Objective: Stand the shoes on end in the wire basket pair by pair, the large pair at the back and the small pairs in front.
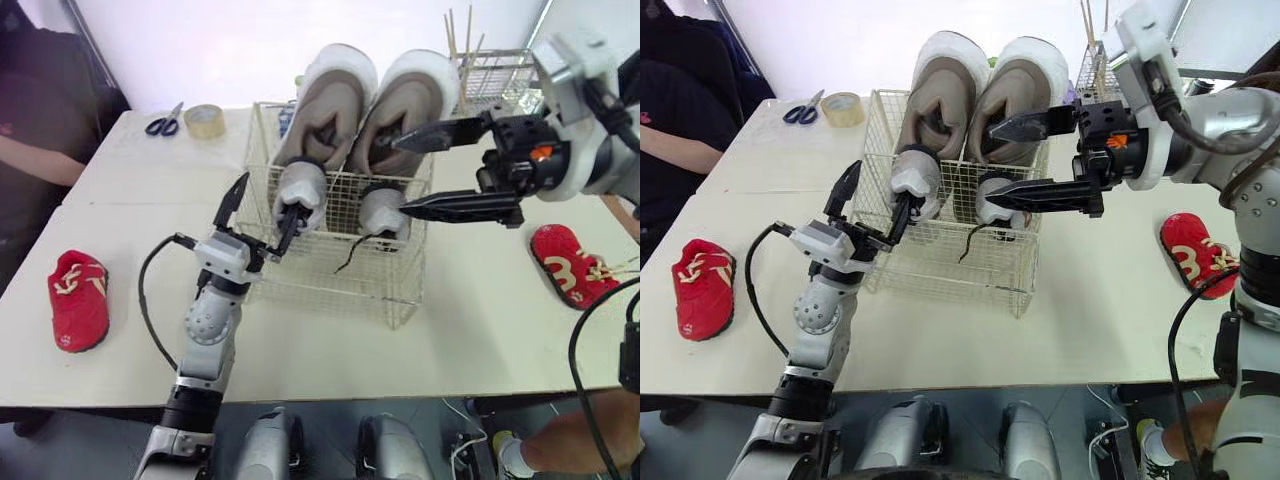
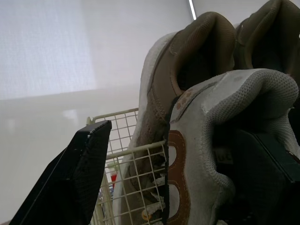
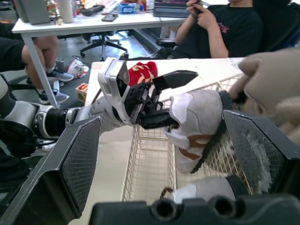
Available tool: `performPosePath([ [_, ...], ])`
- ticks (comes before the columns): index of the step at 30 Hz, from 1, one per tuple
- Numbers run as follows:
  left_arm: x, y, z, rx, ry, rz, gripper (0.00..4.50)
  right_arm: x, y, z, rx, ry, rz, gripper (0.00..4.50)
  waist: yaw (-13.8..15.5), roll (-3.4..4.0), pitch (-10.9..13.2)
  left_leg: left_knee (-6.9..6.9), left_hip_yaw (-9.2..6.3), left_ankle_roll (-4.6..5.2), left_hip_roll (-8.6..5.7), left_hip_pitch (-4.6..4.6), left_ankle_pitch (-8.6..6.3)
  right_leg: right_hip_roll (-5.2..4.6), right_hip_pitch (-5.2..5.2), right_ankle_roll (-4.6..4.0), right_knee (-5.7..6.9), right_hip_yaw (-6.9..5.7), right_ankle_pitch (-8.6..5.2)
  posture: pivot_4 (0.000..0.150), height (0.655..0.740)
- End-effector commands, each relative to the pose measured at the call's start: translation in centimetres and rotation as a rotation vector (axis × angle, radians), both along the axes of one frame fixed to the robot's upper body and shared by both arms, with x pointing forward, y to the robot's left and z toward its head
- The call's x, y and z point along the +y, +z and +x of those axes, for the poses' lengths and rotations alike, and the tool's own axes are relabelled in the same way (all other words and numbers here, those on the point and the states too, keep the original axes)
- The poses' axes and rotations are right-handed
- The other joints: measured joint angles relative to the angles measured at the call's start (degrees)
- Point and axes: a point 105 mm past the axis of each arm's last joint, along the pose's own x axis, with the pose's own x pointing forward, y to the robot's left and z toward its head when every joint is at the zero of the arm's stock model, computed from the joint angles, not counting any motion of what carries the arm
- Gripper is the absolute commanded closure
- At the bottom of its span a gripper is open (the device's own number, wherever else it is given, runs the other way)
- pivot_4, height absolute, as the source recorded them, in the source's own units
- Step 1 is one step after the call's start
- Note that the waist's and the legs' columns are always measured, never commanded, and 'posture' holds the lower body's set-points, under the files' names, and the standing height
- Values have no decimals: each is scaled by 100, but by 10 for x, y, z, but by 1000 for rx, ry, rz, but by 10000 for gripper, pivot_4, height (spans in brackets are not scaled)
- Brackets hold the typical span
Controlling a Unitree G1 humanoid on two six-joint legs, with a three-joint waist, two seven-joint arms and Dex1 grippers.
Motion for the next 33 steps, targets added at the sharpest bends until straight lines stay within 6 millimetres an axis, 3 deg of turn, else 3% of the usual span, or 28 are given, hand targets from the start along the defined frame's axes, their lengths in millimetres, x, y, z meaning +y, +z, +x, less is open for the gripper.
performPosePath([
  [1,19,-18,0,111,33,21,3844,0,9,-4,-57,12,20,0,-57,0,0,-3,0,0,4,0,0,4,-2,11,1,0,6,1500,7400],
  [9,31,5,-23,126,-56,57,3844,0,5,-1,-46,19,35,0,-268,-2,7,-28,-2,-2,19,-1,-2,31,-15,16,0,3,9,1500,7400],
  [18,29,35,-20,191,-170,-33,3844,4,2,2,-41,44,41,0,-158,-54,43,-14,1,-4,6,-14,-1,16,-15,-4,-9,3,-2,1500,7400],
  [24,40,42,-31,315,-296,-3,3844,2,2,3,-42,50,39,0,-155,-65,65,-17,1,-4,7,-17,-1,14,-20,-2,-9,3,-1,1500,7400],
  [31,51,41,-59,641,-572,9,3844,1,-2,5,-30,53,50,0,-154,-79,96,-17,-1,-8,7,-17,0,7,-21,-4,-8,2,-3,1500,7400],
  [33,58,47,-58,657,-567,40,3844,-2,-1,5,-24,44,58,0,-136,-76,103,-17,-3,-10,4,-17,0,1,-19,-4,-9,1,-4,1500,7400],
])
